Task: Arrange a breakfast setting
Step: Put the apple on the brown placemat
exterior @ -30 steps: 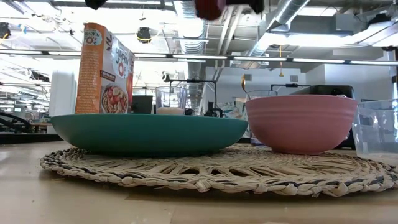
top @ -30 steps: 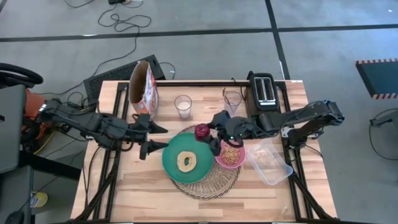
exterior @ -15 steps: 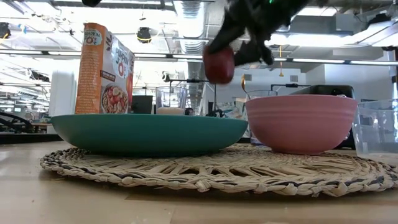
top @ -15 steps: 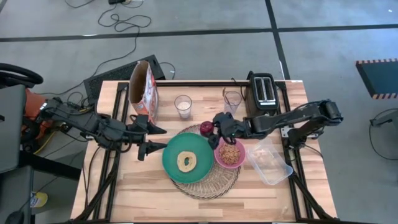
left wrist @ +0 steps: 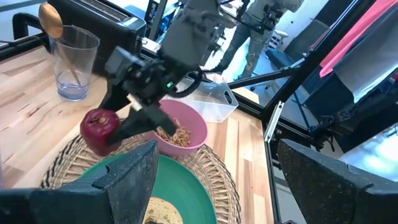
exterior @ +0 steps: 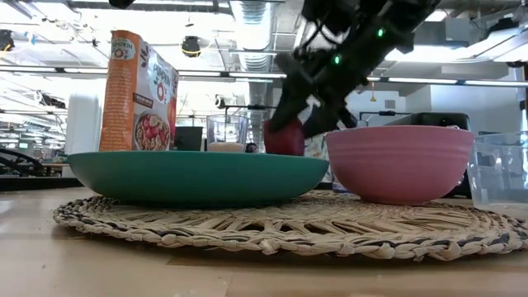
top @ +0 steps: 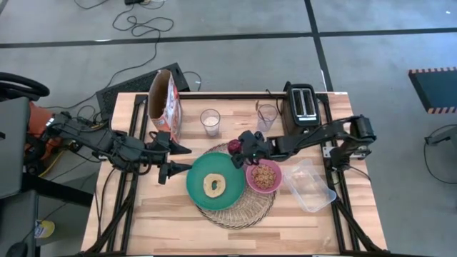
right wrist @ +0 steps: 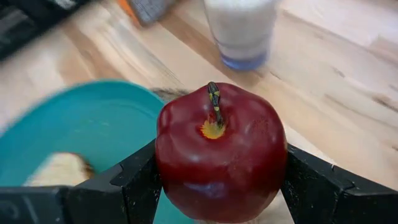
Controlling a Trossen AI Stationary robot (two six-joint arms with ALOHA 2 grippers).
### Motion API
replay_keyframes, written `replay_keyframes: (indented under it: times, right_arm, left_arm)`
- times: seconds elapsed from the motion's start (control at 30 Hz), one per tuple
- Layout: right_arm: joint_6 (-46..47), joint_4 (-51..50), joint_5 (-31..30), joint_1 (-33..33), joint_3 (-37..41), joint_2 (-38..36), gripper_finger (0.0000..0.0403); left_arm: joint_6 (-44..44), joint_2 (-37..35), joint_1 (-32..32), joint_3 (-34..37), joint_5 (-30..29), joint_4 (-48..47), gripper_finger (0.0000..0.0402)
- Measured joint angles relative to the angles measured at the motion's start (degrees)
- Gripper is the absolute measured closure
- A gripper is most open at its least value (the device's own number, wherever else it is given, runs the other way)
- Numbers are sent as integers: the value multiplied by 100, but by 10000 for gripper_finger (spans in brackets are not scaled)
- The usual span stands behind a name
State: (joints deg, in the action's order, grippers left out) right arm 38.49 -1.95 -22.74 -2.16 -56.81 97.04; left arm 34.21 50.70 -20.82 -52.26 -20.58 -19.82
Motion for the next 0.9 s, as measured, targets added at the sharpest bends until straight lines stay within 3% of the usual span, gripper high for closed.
replay_keyframes:
  times: [0.13,0.43,0.9]
  right_arm:
    - [146,-36,-40,82,8,202,109]
    - [442,-102,-754,81,4,268,109]
    - [806,231,-780,6,-8,817,109]
  left_arm:
    - [12,0,0,-1,4,1,88]
    - [12,0,0,1,4,-4,88]
    - [-52,0,0,1,5,-2,88]
